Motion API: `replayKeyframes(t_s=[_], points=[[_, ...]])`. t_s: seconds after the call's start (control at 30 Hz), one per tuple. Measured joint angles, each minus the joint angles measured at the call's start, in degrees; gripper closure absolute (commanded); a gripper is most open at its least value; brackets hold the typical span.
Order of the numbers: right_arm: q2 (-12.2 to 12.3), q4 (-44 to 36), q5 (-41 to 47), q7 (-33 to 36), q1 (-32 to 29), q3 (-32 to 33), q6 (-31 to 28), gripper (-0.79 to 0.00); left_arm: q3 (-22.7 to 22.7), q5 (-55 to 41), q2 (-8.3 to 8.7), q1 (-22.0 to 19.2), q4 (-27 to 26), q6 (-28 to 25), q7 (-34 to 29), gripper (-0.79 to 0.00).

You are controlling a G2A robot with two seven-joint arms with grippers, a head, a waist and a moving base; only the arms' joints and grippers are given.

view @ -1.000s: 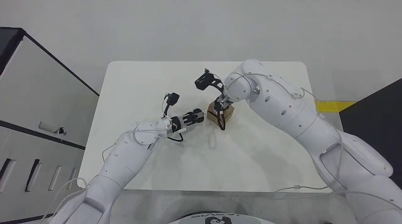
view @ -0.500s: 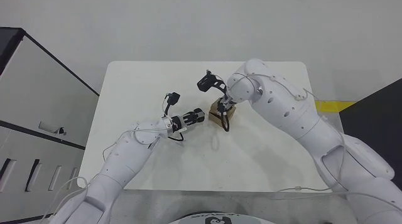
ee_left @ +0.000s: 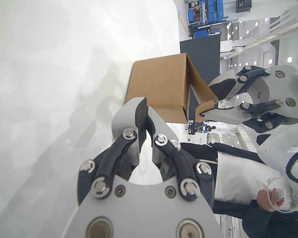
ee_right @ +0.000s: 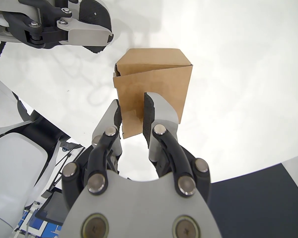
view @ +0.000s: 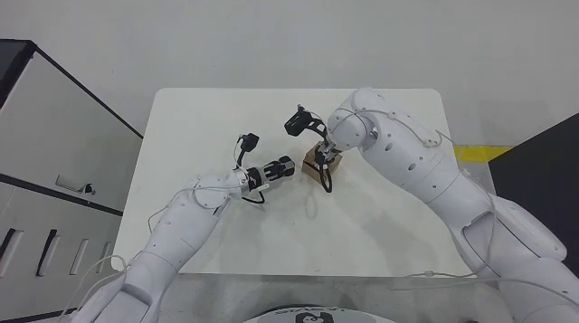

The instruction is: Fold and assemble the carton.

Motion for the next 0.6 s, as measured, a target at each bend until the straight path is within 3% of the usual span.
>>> replayKeyframes(t_s=[0.3,0.6], points=[[-0.5,0.5,-0.8,0.0,0.1,-0.6,-0.1,-0.034,-0.2,0.1,0.09,0.2,-0.2,-0.1,0.0,0.0],[-0.9,1.1,-1.3,0.0,0.2,-1.0,-0.2,-0.009,-0.4,0.1,0.15,0.3,-0.3,-0.1,0.0,0.0]])
